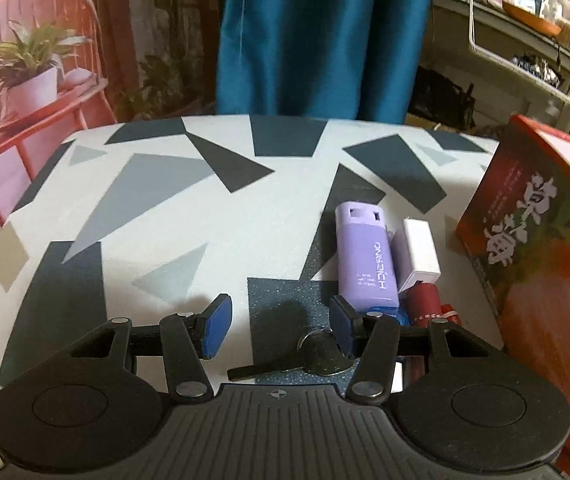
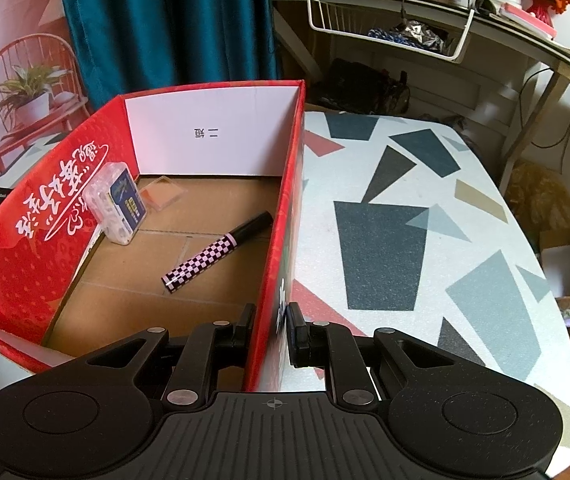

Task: Organize rigid objects
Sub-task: 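Move the left tool down to the black key on a ring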

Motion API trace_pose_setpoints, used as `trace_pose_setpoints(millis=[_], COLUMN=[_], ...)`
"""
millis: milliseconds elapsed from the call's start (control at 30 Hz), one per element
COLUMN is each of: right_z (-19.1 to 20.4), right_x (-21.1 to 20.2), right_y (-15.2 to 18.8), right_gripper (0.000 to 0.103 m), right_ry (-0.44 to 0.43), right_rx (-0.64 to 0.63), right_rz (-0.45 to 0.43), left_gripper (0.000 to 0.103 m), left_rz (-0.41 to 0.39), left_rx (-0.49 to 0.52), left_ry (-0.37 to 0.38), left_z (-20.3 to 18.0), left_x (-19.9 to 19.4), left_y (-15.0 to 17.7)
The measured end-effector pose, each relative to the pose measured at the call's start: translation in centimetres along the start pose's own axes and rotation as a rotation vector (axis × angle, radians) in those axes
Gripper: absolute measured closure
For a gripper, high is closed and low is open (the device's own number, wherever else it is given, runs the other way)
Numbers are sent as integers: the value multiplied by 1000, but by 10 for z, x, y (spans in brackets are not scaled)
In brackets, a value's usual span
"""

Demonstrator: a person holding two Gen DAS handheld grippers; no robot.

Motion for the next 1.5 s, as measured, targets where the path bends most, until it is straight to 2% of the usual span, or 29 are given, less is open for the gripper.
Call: trace_pose_setpoints(millis=[133, 367, 733, 833, 900, 1033, 1200, 1400, 1467, 1500], right_z=[0, 0, 0, 0, 0, 0, 0, 0, 0, 0], right_x=[-1, 0, 0, 0, 0, 0, 0, 0, 1, 1], right_y=[0, 0, 0, 0, 0, 0, 0, 0, 0, 0], right_gripper=[89, 89, 89, 89, 89, 89, 89, 89, 89, 89], right_ry=[2, 0, 0, 0, 0, 0, 0, 0, 0, 0], right_rx=[-2, -5, -4, -4, -4, -5, -4, -4, -4, -3], right_rz=[2, 1, 1, 1, 1, 2, 1, 1, 1, 1], left_gripper=[47, 47, 47, 48, 50, 58, 59, 60, 69, 79], left_rz=[28, 16, 9, 14, 15, 22, 23, 17, 6, -2], left_rx=[7, -44, -32, 20, 50, 49, 92, 81, 92, 103], left_ry=[43, 99, 159, 145, 109, 72, 32, 18, 23, 35], left_z=[0, 1, -18, -22, -22, -17, -22, -23, -26, -29], left_x=[6, -9, -29, -28, -24, -15, -12, -10, -10, -10], left_y=[10, 29, 49, 46, 43, 36, 33, 30, 30, 29])
Point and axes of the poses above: each gripper's, at about its wrist camera, not at the fingertips, and x roughly the way its jaws point, z to its left, y to its underside, the point moved 6 cm from there along x, roughly the way its jaws point, and after that the axes turned 13 degrees about x, right-handed, at the moved point
